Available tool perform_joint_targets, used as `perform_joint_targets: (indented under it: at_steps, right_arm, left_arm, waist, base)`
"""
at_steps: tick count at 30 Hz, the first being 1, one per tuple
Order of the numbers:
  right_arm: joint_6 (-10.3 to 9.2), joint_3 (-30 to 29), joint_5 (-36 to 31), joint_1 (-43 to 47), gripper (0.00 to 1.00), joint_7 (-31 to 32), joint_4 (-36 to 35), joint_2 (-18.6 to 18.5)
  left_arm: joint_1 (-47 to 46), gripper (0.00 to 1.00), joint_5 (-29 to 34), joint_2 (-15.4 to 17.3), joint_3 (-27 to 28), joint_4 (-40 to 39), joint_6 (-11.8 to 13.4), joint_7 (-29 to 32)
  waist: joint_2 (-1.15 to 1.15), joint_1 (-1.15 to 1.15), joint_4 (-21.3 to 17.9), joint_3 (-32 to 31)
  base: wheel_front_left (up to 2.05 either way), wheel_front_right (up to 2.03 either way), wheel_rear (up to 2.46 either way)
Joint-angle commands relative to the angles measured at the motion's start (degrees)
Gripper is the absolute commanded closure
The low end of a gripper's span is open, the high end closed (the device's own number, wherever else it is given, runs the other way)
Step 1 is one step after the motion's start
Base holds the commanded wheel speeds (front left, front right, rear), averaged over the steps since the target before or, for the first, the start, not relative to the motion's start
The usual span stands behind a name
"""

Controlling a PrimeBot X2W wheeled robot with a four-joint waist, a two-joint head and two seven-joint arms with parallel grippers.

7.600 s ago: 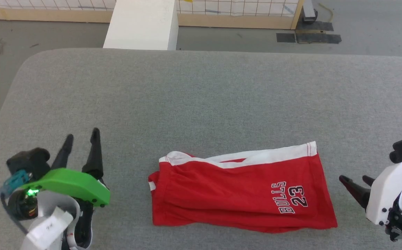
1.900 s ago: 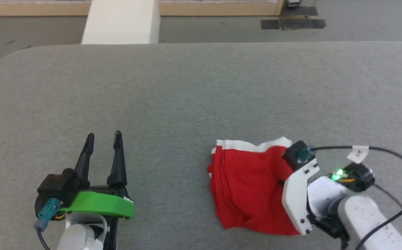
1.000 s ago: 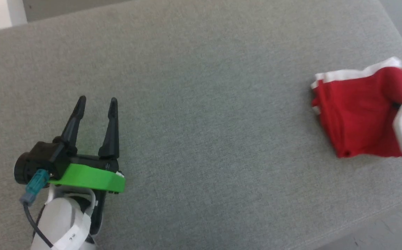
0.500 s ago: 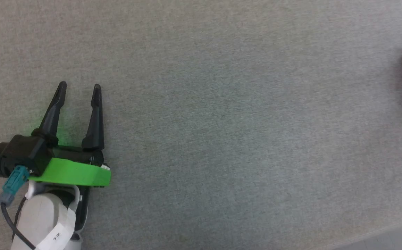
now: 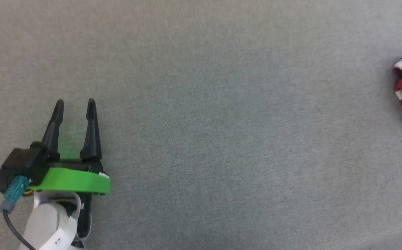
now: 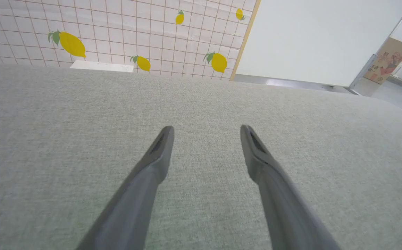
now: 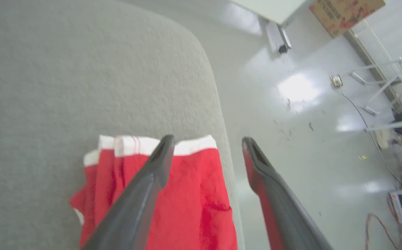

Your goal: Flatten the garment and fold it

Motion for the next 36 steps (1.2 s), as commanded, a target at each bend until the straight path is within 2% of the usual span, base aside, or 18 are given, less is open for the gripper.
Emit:
perform_joint_targets:
  at_steps: [1,5,9,11,16,21,25,28,31,36]
  right_arm:
    - [-0.11,1.2,2.5,-0.3,0.0,-1.0,-2.7,-0.2]
    - [-0.11,5.5,6.1,0.8,0.0,-3.0,-12.0,-0.6]
    - [-0.11,7.0,8.5,2.4,0.0,-5.4,-19.9,2.1]
    - [-0.11,7.3,7.3,3.9,0.0,-6.7,-23.5,3.9]
    - [-0.11,3.4,3.9,10.8,0.0,-9.8,-30.9,12.9]
    - [-0.11,-0.5,0.4,19.2,0.0,-14.8,-37.3,25.5]
    - [-0.11,0.0,-3.3,24.2,0.0,-17.6,-39.5,31.5]
    - [-0.11,-1.6,-4.7,27.7,0.0,-20.3,-39.4,34.5]
    - [-0.11,-3.5,-4.7,30.6,0.0,-22.8,-37.8,35.5]
    - [-0.11,-3.4,-0.6,34.9,0.0,-26.2,-33.2,35.6]
  left_arm:
    - [0.5,0.0,-0.5,-0.3,0.5,0.6,0.5,-0.7]
    - [1.4,0.0,-1.6,-1.0,1.8,2.1,1.1,-1.8]
    - [2.5,0.0,-2.4,-1.7,2.8,3.3,1.9,-2.5]
    - [3.0,0.0,-2.4,-1.9,3.0,3.8,2.2,-2.8]
    - [3.8,0.0,-3.1,-2.9,3.9,4.7,3.1,-3.4]
    - [4.3,0.0,-3.1,-3.8,3.7,5.3,3.6,-3.8]
    - [4.8,0.0,-2.7,-4.3,3.3,6.0,3.8,-4.0]
    - [5.3,0.0,-2.2,-4.8,3.1,6.2,4.3,-4.1]
    - [5.5,0.0,-1.8,-5.2,2.9,6.7,4.3,-4.2]
    - [6.2,0.0,-0.4,-5.7,2.0,7.3,4.3,-4.3]
  waist:
    - [0.0,0.0,1.3,-5.6]
    - [0.0,0.0,2.2,-9.7]
    - [0.0,0.0,3.6,-13.6]
    - [0.0,0.0,4.6,-15.4]
    - [0.0,0.0,7.5,-18.8]
    - [0.0,0.0,10.3,-21.0]
    - [0.0,0.0,12.1,-22.5]
    - [0.0,0.0,13.0,-23.7]
    - [0.0,0.0,13.7,-24.7]
    - [0.0,0.0,14.2,-26.1]
  base:
    - [0.0,0.0,0.0]
    - [0.0,0.0,0.0]
    - [0.0,0.0,0.0]
    - [0.0,0.0,0.0]
    - [0.0,0.0,0.0]
    - [0.0,0.0,0.0]
    - [0.0,0.0,0.0]
    - [0.0,0.0,0.0]
    - [0.0,0.0,0.0]
    - [0.0,0.0,0.0]
